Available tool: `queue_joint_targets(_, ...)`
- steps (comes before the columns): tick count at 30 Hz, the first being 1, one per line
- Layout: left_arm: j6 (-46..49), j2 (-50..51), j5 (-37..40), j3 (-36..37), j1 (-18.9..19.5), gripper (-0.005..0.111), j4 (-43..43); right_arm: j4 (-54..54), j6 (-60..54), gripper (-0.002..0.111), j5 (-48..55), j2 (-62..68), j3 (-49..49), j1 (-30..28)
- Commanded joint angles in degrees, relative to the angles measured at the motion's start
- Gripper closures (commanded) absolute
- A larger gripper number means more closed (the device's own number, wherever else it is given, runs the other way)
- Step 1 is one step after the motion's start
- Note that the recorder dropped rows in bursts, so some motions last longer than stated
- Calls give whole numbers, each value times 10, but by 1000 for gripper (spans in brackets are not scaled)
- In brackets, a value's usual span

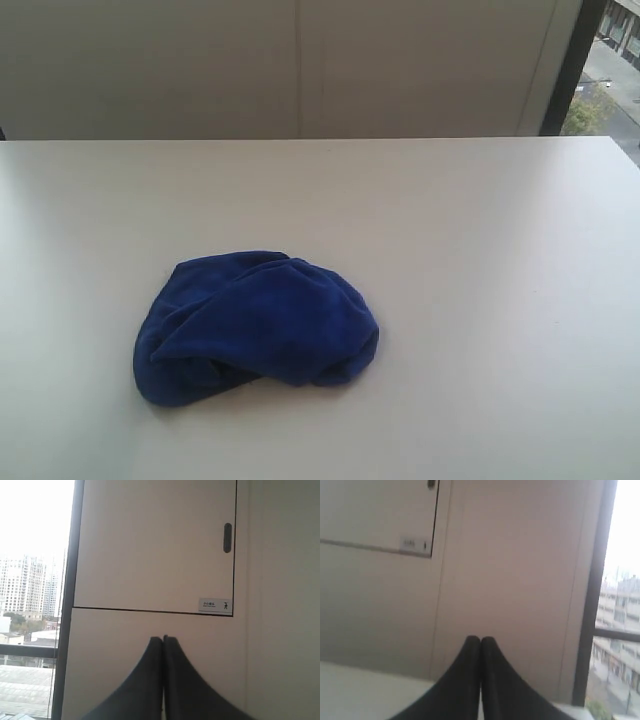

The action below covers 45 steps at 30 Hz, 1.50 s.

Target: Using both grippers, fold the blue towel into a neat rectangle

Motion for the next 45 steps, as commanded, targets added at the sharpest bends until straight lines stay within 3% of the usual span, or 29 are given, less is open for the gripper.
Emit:
queue_joint_targets(1,6,2,-30,-4,2,107,2,15,87,108,-89,-3,1,-3)
queue_joint_targets(3,31,6,-50,-5,2,107,-8,14,109,108,-23,-3,1,-3)
queue_joint_targets(6,92,26,-53,-12,2,107,-87,14,111,108,51,-3,1,-3)
queue_joint_targets(9,121,68,-29,-31,2,107,-215,14,110,108,-15,-3,1,-3)
queue_joint_targets(11,119,94,-22,-38,2,107,-243,14,108,108,-47,-3,1,-3)
queue_joint_targets(18,15,152,35,-38,2,107,-159,14,113,108,-174,-3,1,-3)
queue_joint_targets(21,20,159,67,-38,2,107,-147,16,115,108,-257,-3,1,-3)
queue_joint_targets(28,5,161,116,-38,2,107,-144,12,269,108,-409,-3,1,-3)
queue_joint_targets(34,-36,164,124,-47,2,107,-104,12,283,108,-498,-3,1,-3)
queue_joint_targets(38,-59,185,93,-77,2,107,-52,-1,289,108,-481,-3,1,-3)
queue_joint_targets(45,-59,271,-17,-136,2,107,-47,-12,341,108,-518,-3,1,-3)
